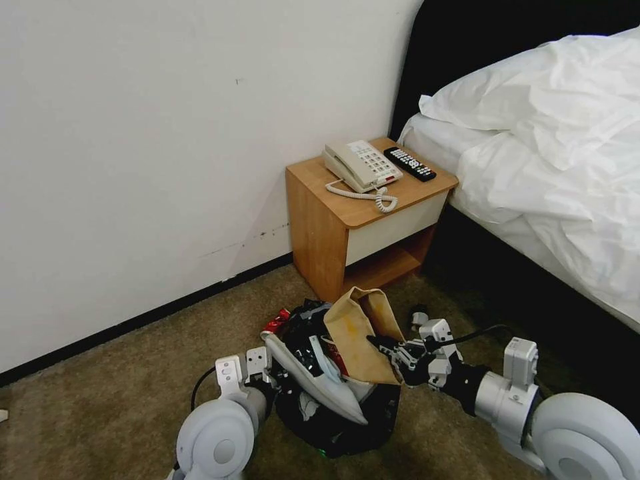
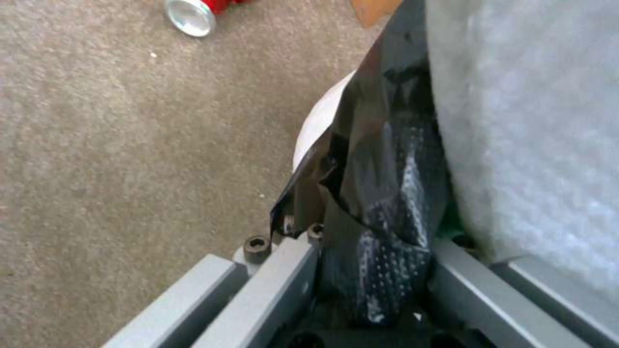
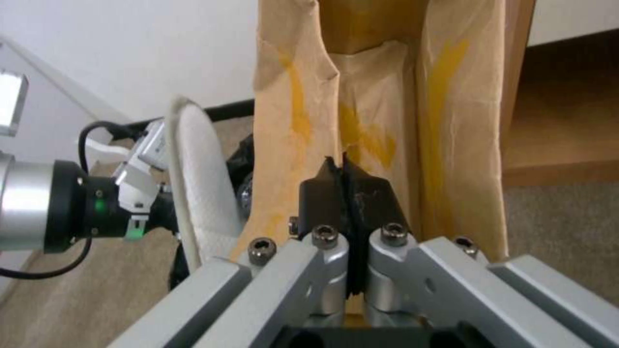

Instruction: Pick up the trash bin, then pick up the garbage from the floor and place it into the trash bin.

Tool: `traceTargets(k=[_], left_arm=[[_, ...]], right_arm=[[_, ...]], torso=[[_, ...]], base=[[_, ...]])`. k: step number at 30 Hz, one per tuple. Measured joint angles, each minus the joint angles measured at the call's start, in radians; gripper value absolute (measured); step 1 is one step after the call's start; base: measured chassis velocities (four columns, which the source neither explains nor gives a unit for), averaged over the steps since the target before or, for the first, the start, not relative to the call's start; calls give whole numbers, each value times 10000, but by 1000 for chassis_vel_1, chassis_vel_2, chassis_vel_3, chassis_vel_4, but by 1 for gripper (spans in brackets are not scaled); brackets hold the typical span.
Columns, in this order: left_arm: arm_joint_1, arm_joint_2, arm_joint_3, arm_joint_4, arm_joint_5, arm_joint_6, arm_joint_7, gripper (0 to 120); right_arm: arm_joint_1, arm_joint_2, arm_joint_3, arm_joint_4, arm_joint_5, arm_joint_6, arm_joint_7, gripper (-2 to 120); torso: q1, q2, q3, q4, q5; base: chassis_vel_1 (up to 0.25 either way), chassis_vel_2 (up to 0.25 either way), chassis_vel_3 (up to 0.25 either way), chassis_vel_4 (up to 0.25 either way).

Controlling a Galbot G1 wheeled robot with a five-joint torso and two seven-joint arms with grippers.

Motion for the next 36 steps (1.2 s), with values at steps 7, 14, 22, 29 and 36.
traceTargets(k=[7, 14, 22, 29, 36], left_arm=[[-68, -90, 120, -137, -376, -8, -36, 0], [-66, -38, 75, -408, -922, -11, -173, 0], [-93, -31, -5, -717, -1450, -11, -403, 0], [-71, -7, -31, -889, -1533, -11, -483, 0], [-50, 24, -17, -1072, -1646, -9, -497, 0]], right_arm=[[164, 36, -329, -356, -165, 92, -346, 0], [438, 209, -758, -701, -243, 127, -456, 0], [600, 419, -1313, -1053, -485, 148, -521, 0], [611, 537, -1487, -1273, -565, 151, -532, 0], [648, 662, -1695, -1546, -572, 150, -432, 0]], torso=[[0, 0, 0, 0, 1], [0, 0, 0, 0, 0], [0, 0, 0, 0, 0], [0, 0, 0, 0, 0], [0, 0, 0, -1, 0]], base=[[0, 0, 0, 0], [0, 0, 0, 0], [0, 0, 0, 0], [0, 0, 0, 0], [0, 0, 0, 0]])
